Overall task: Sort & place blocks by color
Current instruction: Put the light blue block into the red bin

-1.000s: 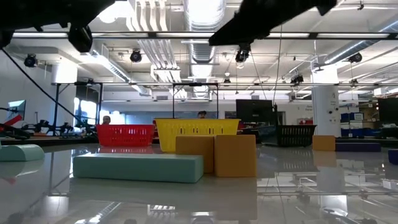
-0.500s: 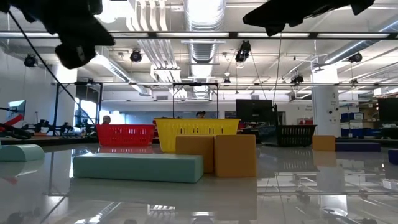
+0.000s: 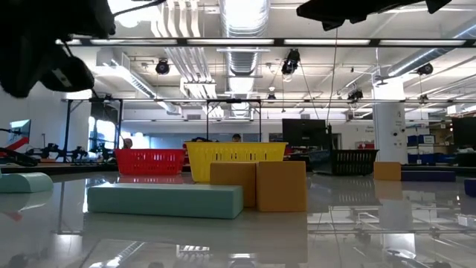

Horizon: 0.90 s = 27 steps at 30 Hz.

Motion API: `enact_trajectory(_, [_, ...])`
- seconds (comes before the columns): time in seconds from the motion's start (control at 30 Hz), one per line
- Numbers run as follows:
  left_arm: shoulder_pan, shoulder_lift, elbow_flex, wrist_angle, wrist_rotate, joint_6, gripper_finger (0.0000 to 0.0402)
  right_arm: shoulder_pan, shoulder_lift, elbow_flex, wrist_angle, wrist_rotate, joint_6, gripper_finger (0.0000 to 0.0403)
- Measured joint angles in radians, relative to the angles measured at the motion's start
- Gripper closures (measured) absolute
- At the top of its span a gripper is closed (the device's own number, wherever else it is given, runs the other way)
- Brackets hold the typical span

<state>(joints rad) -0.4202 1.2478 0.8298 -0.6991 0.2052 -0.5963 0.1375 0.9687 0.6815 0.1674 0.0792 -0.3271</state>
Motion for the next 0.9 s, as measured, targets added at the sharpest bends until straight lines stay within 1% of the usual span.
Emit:
enact_trajectory(0.07, [0.000,0.026,-0.002,0.000,0.027,0.001,0.0384,0.000,-0.001,0.000,-0.015,0.000,0.002,0.0360])
enact_trajectory(0.17, [0.000,0.053,-0.003,0.000,0.045,0.000,0.0355,0.000,-0.001,0.000,-0.033,0.000,0.002,0.0360])
enact_trajectory(0.27, [0.000,0.074,-0.004,-0.001,0.053,-0.050,0.0313,0.000,-0.001,0.000,-0.033,0.000,0.003,0.0360])
enact_trajectory(0.37, [0.000,0.083,-0.011,0.000,0.047,-0.072,0.0262,0.000,-0.001,0.000,-0.033,0.000,0.005,0.0360])
enact_trajectory(0.43, [0.000,0.092,-0.020,-0.001,0.012,-0.069,0.0226,0.000,-0.001,0.000,-0.032,0.000,0.005,0.0360])
enact_trajectory(0.57, [-0.001,0.115,-0.032,0.000,-0.118,0.012,0.0168,0.000,-0.001,0.000,-0.032,0.000,0.006,0.0360])
enact_trajectory(0.67, [-0.001,0.144,-0.032,0.001,-0.146,0.081,0.0151,0.000,-0.001,0.000,-0.032,0.001,0.015,0.0360])
enact_trajectory(0.8, [-0.008,0.185,-0.030,0.001,-0.147,0.112,0.0148,0.000,-0.001,0.000,-0.036,0.004,0.016,0.0360])
enact_trajectory(0.9, [-0.016,0.212,-0.033,0.000,-0.153,0.113,0.0148,0.000,-0.001,0.000,-0.039,0.041,0.015,0.0360])
